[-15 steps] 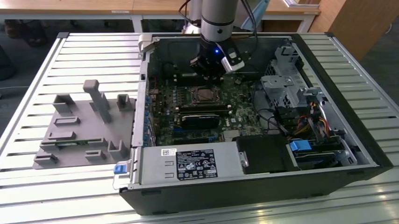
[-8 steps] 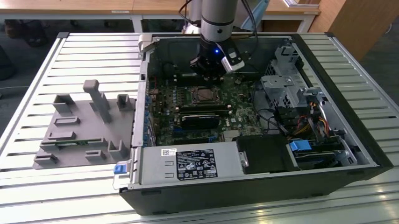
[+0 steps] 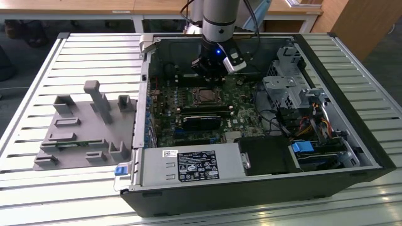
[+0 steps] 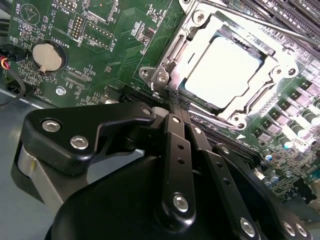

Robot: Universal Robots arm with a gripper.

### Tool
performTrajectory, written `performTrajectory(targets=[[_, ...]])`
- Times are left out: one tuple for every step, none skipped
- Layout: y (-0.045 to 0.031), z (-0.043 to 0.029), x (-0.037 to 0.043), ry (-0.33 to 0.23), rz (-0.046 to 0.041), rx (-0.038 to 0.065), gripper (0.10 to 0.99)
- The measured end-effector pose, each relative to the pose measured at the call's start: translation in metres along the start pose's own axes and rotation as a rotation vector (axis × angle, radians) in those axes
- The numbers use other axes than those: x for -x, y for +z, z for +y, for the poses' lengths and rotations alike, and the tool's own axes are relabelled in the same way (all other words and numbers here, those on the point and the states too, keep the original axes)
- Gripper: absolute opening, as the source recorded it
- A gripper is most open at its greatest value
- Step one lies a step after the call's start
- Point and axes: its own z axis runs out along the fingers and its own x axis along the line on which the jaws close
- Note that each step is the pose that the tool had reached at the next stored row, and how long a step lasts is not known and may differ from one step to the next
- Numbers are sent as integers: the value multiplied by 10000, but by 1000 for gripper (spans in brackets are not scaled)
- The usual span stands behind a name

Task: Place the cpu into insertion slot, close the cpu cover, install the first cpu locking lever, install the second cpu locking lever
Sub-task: 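Install the first cpu locking lever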

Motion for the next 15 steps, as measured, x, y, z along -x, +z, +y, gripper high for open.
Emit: performTrajectory(targets=[[0, 0, 0, 0, 0, -1, 106], [0, 0, 0, 0, 0, -2, 106], [0, 0, 0, 0, 0, -5, 106], [0, 0, 0, 0, 0, -10, 106], [1, 0, 0, 0, -1, -25, 106], [1, 0, 0, 1, -3, -46, 106], [3, 1, 1, 0, -4, -59, 106], [3, 1, 1, -1, -2, -65, 106], [3, 1, 2, 0, -2, -104, 106], [-2, 2, 2, -1, -1, -104, 106], [-8, 2, 2, -1, -4, -100, 106], [-14, 2, 3, -1, -4, -101, 106], [-19, 2, 2, -1, -2, -104, 106], [-20, 2, 2, -1, -3, -103, 106], [-20, 2, 2, -1, -4, -107, 106]])
